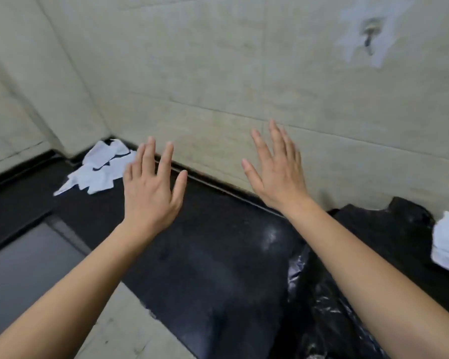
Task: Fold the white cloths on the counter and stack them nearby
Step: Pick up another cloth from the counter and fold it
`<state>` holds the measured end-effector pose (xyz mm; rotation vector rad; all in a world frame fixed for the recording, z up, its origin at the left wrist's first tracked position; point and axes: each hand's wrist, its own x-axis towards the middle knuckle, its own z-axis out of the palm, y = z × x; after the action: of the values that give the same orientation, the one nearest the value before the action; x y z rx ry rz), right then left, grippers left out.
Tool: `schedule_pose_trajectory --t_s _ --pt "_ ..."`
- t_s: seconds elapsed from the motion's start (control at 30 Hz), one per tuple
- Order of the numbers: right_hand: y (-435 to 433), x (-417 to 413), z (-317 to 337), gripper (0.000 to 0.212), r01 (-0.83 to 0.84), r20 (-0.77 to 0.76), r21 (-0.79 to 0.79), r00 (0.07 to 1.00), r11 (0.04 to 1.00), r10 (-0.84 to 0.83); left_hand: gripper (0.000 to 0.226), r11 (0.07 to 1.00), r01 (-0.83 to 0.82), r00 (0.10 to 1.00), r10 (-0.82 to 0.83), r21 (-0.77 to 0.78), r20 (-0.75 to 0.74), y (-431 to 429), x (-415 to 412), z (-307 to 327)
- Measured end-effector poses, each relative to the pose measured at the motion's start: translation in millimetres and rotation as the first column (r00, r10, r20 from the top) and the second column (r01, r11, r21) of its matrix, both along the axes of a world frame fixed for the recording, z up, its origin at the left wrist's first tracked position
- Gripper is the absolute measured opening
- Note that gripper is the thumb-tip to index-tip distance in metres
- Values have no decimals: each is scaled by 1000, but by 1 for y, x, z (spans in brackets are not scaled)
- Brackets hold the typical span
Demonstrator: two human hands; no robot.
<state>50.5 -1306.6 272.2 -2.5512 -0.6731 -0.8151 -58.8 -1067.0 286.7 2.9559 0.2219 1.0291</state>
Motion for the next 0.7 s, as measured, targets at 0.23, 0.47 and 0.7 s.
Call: schedule_pose_trajectory --t_s 0.23,0.47,0.7 --pt "199 -49 -29 68 -254 -104 -85 964 963 245 66 965 -252 965 245 -70 -89 164 -84 -15" --pt "417 -68 -35 68 -305 -125 -89 948 948 293 68 946 -308 948 297 -104 -111 366 -125 -25" --pt "576 -73 -34 68 -349 -166 -123 930 929 327 69 926 -356 929 338 -122 -149 528 -134 -27"
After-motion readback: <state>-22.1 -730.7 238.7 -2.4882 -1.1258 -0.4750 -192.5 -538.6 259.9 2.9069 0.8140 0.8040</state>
